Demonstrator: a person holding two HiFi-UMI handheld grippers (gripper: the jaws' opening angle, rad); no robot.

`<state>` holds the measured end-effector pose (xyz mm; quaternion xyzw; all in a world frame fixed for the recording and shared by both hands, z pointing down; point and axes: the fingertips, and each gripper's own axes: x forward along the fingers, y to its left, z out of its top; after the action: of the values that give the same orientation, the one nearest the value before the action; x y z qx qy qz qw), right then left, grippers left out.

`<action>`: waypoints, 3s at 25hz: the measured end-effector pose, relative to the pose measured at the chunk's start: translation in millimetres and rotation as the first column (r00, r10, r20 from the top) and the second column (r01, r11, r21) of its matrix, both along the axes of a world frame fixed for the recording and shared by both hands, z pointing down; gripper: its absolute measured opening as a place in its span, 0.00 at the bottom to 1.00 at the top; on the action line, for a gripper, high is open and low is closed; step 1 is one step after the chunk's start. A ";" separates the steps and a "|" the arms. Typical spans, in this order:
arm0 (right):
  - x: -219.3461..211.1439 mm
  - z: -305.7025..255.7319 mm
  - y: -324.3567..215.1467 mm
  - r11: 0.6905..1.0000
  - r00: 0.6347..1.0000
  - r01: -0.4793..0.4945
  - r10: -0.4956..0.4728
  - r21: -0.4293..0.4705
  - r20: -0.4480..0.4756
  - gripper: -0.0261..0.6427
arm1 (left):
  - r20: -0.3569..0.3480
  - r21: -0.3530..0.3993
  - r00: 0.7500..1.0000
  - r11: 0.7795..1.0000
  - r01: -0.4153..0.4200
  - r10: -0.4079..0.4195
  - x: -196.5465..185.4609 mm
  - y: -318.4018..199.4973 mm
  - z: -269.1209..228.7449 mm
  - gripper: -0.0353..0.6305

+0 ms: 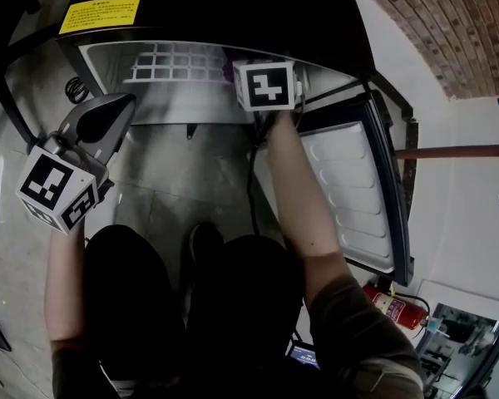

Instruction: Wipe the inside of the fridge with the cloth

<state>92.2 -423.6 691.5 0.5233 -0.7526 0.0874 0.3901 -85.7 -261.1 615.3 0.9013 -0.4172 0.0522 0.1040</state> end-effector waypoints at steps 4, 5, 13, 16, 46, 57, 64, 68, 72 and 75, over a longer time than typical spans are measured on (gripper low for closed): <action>17.3 -0.9 0.1 0.995 0.994 -0.101 0.100 0.023 0.041 0.15 | -0.004 -0.006 1.000 1.000 0.001 -0.001 2.4 -2.2 2.1 0.08; 18.4 -6.5 -0.2 0.992 0.992 -0.113 0.110 0.056 0.059 0.15 | -0.005 -0.007 1.000 1.000 -0.001 0.001 3.5 -2.4 3.0 0.08; 27.3 -82.3 -5.0 0.890 0.952 -0.239 0.137 0.388 0.274 0.15 | -0.007 -0.013 1.000 1.000 -0.013 0.013 9.9 -3.9 6.7 0.08; 44.6 -79.3 -8.0 0.869 0.903 -0.353 0.219 0.348 0.369 0.15 | -0.009 -0.014 1.000 1.000 -0.015 0.015 11.2 -4.0 7.7 0.08; -131.0 26.9 135.5 0.950 0.691 0.312 -0.220 -0.009 0.689 0.15 | 0.031 -0.064 0.999 0.997 0.034 -0.032 -46.2 22.3 84.2 0.08; -196.5 102.1 84.6 0.941 0.595 0.337 -0.246 0.041 0.765 0.16 | 0.068 -0.084 0.995 0.993 0.080 -0.074 -74.6 17.2 126.6 0.08; -230.6 91.7 55.6 0.921 0.559 0.360 -0.342 0.151 0.756 0.15 | 0.090 -0.089 0.994 0.994 0.062 -0.054 -74.0 12.1 130.3 0.08; -231.3 121.4 45.4 0.936 0.616 0.346 -0.281 0.067 0.736 0.15 | 0.085 -0.116 0.994 0.991 0.073 -0.063 -77.8 15.9 138.8 0.08; -230.5 159.8 43.5 0.926 0.742 0.376 -0.287 -0.022 0.606 0.16 | 0.069 -0.152 0.995 0.985 0.081 -0.071 -75.8 15.3 151.3 0.08; -224.1 181.3 43.1 0.924 0.816 0.373 -0.287 -0.078 0.501 0.15 | 0.079 -0.165 0.996 0.984 0.062 -0.050 -69.1 14.1 156.7 0.08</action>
<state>-131.9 -380.5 872.8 0.3102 -0.8945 0.2100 0.2441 -154.8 -246.9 771.9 0.8748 -0.4401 0.1177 0.1649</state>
